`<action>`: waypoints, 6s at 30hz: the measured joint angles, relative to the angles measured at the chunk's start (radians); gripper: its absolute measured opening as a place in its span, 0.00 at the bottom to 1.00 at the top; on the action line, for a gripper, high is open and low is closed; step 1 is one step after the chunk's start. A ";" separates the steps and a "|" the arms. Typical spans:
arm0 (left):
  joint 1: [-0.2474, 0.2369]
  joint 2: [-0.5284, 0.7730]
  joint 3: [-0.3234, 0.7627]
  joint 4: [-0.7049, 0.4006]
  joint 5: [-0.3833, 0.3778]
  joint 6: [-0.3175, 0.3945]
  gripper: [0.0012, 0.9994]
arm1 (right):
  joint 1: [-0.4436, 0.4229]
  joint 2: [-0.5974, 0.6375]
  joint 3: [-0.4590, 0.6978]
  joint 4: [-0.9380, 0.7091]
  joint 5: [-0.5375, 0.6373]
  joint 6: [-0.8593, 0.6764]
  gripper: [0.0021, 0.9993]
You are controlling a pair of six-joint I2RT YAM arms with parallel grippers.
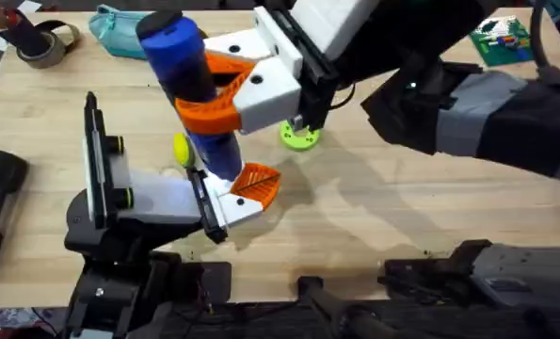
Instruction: Pick up the gripper from the table and insert it into the empty holder that is missing its gripper. Then pick up a screw, insert it into the mounting hole, and use the screwdriver to tighten it. Finally, clean up the table by picking up the vegetable and placing it into the bucket.
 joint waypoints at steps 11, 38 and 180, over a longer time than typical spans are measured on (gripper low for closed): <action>0.000 0.000 0.000 -0.001 0.000 0.000 0.02 | 0.000 0.000 0.000 -0.001 0.002 -0.005 0.04; 0.000 0.000 0.000 0.015 -0.011 0.000 0.02 | -0.003 0.000 0.017 0.077 -0.013 0.034 0.04; 0.000 0.037 0.117 -0.005 -0.385 -0.240 0.99 | -0.497 0.180 0.420 -1.871 1.258 -0.726 1.00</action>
